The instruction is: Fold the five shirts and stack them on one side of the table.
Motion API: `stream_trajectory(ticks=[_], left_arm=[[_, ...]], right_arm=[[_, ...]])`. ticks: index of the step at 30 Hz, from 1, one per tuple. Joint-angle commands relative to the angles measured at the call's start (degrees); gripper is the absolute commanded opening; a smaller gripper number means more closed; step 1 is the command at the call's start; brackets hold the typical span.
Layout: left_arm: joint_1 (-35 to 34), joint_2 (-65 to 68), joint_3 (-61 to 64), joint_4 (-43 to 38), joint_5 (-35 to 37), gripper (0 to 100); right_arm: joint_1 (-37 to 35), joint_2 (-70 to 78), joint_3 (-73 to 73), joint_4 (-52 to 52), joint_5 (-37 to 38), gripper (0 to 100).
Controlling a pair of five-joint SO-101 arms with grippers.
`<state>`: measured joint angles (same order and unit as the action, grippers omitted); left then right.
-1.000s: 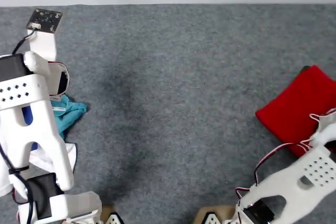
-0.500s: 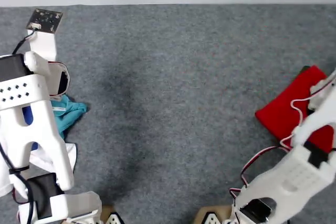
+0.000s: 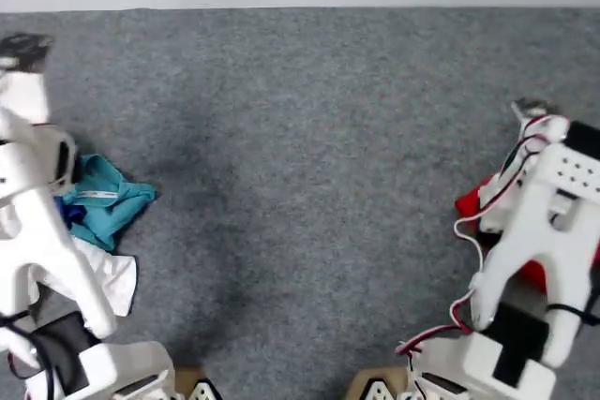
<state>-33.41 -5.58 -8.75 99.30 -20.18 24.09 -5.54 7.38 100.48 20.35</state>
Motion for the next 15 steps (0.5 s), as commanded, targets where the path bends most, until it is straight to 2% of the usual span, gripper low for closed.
stream_trajectory(ticks=[1,4,15], left_arm=[[-4.13,-1.49,-0.04,0.0,-4.31,24],[-5.27,1.32,-0.04,-3.78,-6.86,24],[-4.57,12.75,-0.04,-19.25,-6.68,24]], right_arm=[[-0.57,-3.56,2.64,2.24,-0.79,0.9],[-0.48,-3.56,5.1,2.33,-0.79,0.9],[-0.66,-3.56,8.0,2.42,-0.79,0.9]])
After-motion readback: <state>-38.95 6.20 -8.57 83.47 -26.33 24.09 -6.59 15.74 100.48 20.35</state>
